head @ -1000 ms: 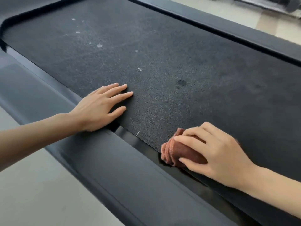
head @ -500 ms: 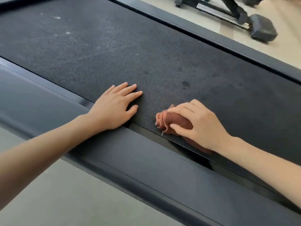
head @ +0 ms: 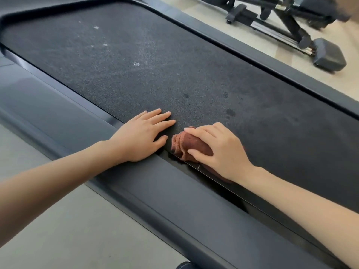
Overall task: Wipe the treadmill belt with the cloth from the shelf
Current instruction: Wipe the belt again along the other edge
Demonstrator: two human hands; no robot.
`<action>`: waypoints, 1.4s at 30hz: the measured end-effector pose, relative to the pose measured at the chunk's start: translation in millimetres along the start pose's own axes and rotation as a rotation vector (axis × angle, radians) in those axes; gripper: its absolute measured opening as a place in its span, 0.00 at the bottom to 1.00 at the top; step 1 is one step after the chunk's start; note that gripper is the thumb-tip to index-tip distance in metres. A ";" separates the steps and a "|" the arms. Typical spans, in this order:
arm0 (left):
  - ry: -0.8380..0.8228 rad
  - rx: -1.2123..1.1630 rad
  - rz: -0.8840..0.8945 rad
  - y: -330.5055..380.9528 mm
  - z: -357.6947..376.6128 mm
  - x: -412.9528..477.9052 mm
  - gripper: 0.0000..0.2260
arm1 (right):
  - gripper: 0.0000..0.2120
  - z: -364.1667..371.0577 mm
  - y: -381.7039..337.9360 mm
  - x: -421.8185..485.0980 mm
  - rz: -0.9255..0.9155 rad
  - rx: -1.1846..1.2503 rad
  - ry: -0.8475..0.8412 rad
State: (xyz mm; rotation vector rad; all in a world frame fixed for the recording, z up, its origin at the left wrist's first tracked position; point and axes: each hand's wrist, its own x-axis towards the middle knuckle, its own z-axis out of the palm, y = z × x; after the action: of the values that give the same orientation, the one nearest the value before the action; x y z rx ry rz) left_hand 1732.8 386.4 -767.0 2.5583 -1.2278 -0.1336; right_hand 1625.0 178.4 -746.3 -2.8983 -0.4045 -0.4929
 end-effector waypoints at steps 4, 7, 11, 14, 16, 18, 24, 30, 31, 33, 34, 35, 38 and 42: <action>0.011 0.012 0.014 -1.3 2.7 0.1 0.35 | 0.23 -24.5 11.6 -45.2 -0.020 0.042 -0.094; 0.034 0.002 0.020 -1.9 3.3 -0.1 0.33 | 0.26 -43.1 22.9 -73.2 -0.026 0.050 -0.219; 0.057 0.009 0.025 -2.8 2.9 -1.1 0.31 | 0.24 -46.1 26.6 -78.5 -0.152 0.010 -0.135; 0.059 0.020 0.030 -3.7 4.1 -1.0 0.29 | 0.17 -28.2 25.6 -60.5 -0.237 0.035 -0.081; 0.072 0.033 0.039 -3.4 4.6 -1.0 0.27 | 0.14 -17.8 29.1 -40.5 -0.198 0.104 -0.050; 0.084 0.045 0.042 -2.8 5.0 -1.4 0.26 | 0.13 -10.4 32.6 -17.5 -0.140 0.154 -0.034; 0.088 0.046 0.041 -1.8 5.1 -1.5 0.25 | 0.14 -7.3 30.2 -8.6 -0.018 0.143 0.025; 0.095 0.065 0.044 -1.4 7.5 -0.1 0.25 | 0.14 -27.6 21.5 -63.9 0.005 0.129 0.048; 0.104 0.070 0.039 0.1 7.8 0.5 0.25 | 0.14 -27.9 23.0 -68.4 0.000 0.139 0.060; 0.125 0.076 0.020 4.3 9.0 1.5 0.25 | 0.14 -25.7 28.3 -69.5 0.003 0.187 0.092; 0.131 0.079 0.006 6.2 9.6 1.9 0.25 | 0.14 -24.0 32.1 -66.2 0.012 0.210 0.103; 0.132 0.082 -0.007 7.9 9.8 2.4 0.25 | 0.15 -22.5 37.2 -60.4 0.033 0.222 0.108; 0.121 0.068 -0.047 14.0 9.9 3.0 0.27 | 0.17 -20.6 59.1 -34.6 0.223 0.171 0.099; 0.125 0.076 -0.036 25.9 11.6 11.5 0.27 | 0.20 -21.8 67.3 -23.4 0.371 0.047 0.075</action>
State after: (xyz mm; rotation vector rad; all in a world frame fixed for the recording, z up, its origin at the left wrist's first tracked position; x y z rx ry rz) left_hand 1718.3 359.6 -769.5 2.6103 -1.1617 0.0663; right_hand 1616.9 104.4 -742.4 -2.8031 0.1305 -0.5173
